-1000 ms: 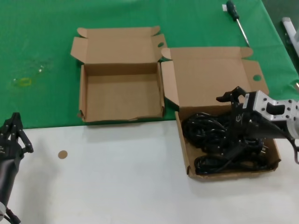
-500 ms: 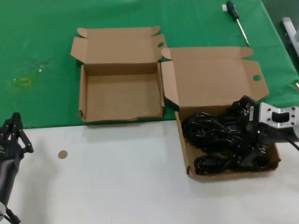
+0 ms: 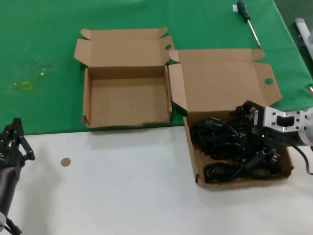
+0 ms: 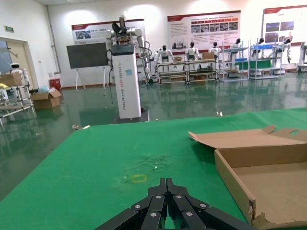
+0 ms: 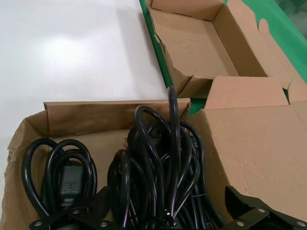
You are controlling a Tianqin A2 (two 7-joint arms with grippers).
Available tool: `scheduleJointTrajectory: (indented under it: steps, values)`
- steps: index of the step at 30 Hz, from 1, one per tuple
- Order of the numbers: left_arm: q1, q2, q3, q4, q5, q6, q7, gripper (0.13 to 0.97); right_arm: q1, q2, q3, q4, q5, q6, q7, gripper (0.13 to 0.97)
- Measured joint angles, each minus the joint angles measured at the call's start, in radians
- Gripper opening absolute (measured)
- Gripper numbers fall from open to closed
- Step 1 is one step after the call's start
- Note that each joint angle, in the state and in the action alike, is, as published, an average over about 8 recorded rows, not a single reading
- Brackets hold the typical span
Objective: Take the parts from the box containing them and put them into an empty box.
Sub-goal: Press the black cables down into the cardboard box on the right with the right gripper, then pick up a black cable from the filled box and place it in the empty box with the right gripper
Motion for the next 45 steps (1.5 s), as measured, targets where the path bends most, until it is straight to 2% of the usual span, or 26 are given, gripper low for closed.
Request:
scheduleJointTrajectory:
  steps: [10, 18, 19, 27, 31, 39, 45]
  values:
    - [0.0, 0.0, 0.0, 0.0, 0.0, 0.0, 0.0, 0.152, 0.0, -0.002, 0.012, -0.007, -0.003, -0.006, -0.011, 0.773]
    - [0.0, 0.0, 0.0, 0.0, 0.0, 0.0, 0.0, 0.152, -0.008, 0.014, 0.026, 0.018, 0.005, -0.02, -0.003, 0.572]
    - [0.0, 0.0, 0.0, 0.0, 0.0, 0.0, 0.0, 0.152, -0.009, 0.017, 0.028, 0.022, 0.006, -0.022, -0.001, 0.572]
    - [0.0, 0.0, 0.0, 0.0, 0.0, 0.0, 0.0, 0.152, -0.016, 0.035, 0.04, 0.056, 0.015, -0.036, 0.013, 0.36]
    - [0.0, 0.0, 0.0, 0.0, 0.0, 0.0, 0.0, 0.152, -0.018, 0.043, 0.046, 0.073, 0.018, -0.043, 0.025, 0.36]
    - [0.0, 0.0, 0.0, 0.0, 0.0, 0.0, 0.0, 0.152, -0.001, 0.046, 0.057, 0.104, 0.024, -0.053, 0.054, 0.225]
    - [0.0, 0.0, 0.0, 0.0, 0.0, 0.0, 0.0, 0.152, 0.034, 0.025, 0.06, 0.115, 0.022, -0.053, 0.075, 0.216]
